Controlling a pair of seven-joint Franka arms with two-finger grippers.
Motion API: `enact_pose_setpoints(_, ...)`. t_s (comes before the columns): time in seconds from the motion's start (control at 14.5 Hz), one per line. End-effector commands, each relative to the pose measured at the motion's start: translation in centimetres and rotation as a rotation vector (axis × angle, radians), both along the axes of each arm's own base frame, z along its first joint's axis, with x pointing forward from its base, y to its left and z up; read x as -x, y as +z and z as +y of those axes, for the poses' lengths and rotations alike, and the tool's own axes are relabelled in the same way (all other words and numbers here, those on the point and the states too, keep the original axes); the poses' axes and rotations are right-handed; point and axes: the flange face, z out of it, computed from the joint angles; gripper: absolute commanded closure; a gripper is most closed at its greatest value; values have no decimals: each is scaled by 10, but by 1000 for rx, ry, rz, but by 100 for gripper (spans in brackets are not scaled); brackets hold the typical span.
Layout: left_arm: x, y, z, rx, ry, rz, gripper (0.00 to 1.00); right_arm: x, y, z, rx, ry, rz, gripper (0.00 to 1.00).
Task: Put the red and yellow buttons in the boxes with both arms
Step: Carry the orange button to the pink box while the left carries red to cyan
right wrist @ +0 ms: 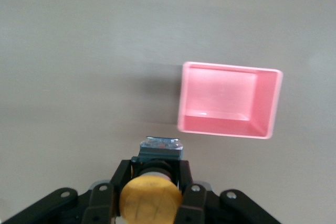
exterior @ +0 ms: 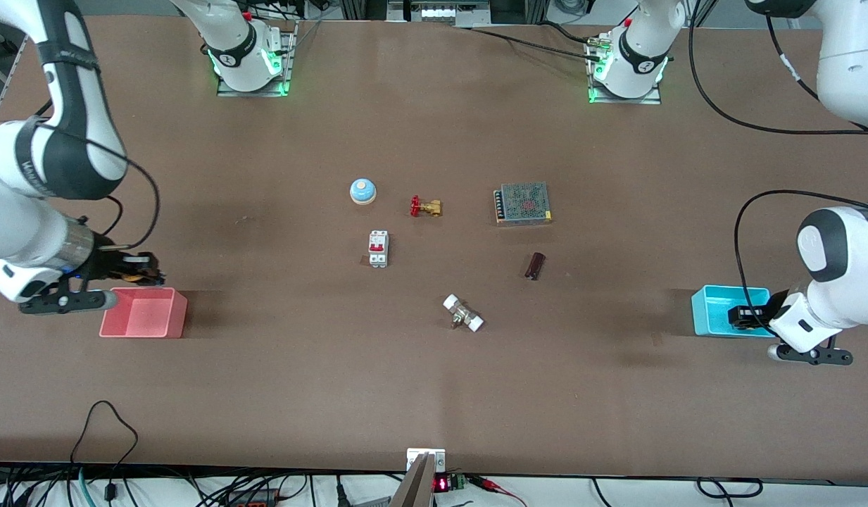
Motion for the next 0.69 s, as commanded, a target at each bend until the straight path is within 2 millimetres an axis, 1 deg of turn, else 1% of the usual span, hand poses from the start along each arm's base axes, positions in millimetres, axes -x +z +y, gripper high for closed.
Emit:
enact_pose_setpoints(0.0, 0, -14, 4, 36, -20, 3, 71, -11, -13, -18, -21, 13, -4, 72)
enact_pose_setpoints(0.07, 3, -19, 4, 39, -20, 13, 71, -15, -19, -23, -18, 13, -25, 72)
enact_pose_setpoints(0.21, 9, -28, 7, 37, -18, 34, 71, -19, -40, -39, -14, -5, -31, 70)
enact_pose_setpoints(0.34, 14, -37, 16, 30, -11, 44, 70, -23, -60, -48, -14, 5, -34, 70)
enact_pose_setpoints(0.41, 16, -42, 23, 31, -1, 51, 69, -25, -67, -57, -14, 8, -56, 70)
enact_pose_setpoints(0.48, 17, -45, 25, 31, 2, 54, 69, -27, -70, -58, -13, 20, -68, 70)
enact_pose_setpoints(0.62, 18, -51, 25, 34, 4, 61, 69, -27, -90, -72, -16, 3, -61, 70)
